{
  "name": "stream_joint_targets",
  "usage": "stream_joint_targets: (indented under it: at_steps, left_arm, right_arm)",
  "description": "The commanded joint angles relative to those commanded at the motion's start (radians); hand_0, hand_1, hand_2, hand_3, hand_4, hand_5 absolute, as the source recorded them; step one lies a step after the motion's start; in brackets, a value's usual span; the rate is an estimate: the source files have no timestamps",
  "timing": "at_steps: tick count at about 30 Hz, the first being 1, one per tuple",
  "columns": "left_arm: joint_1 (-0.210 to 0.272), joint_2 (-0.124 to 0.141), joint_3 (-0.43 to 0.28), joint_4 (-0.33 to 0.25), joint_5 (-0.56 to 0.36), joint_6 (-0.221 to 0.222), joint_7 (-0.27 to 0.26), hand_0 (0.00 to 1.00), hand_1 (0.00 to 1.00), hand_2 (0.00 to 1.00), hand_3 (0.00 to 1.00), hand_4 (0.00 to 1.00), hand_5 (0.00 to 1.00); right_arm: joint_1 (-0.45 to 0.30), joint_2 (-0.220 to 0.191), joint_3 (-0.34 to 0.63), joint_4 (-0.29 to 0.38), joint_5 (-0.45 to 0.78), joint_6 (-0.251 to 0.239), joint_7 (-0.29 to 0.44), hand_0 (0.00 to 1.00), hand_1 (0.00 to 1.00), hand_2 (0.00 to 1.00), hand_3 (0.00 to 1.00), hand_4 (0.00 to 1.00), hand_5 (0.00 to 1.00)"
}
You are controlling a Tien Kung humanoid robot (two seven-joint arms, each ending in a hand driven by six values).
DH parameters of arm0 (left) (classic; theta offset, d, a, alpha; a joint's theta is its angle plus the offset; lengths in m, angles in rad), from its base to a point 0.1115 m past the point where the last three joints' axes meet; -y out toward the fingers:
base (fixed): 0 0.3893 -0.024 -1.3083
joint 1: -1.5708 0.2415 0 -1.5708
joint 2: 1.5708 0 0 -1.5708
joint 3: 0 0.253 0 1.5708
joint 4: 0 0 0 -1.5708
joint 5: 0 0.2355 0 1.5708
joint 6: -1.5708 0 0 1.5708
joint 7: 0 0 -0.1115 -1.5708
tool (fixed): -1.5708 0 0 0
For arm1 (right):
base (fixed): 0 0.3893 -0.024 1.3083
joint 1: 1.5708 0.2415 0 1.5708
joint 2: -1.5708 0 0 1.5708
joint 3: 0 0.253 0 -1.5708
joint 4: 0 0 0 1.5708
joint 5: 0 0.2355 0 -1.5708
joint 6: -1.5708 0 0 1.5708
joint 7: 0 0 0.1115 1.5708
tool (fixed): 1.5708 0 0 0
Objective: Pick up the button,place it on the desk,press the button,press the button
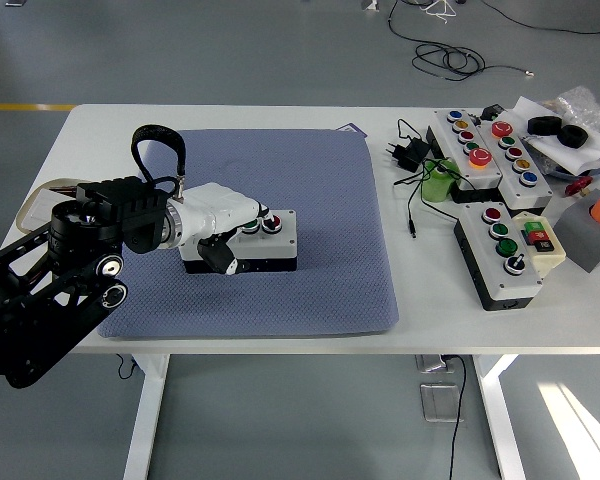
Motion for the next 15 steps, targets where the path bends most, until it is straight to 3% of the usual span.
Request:
stream_joint_targets:
  at_steps: [15]
  left_arm:
    - [-0.006,-0.005,-0.002,0.03,-0.001,0.008,-0.002,0.013,0.109,0.114,0.923,0.704,0.182]
  right_arm:
    - [0.003,-0.001,0.001,0.0,-0.002,0.001,-0.001,0.787,0.797,0.817,0.751,0.412,0.479]
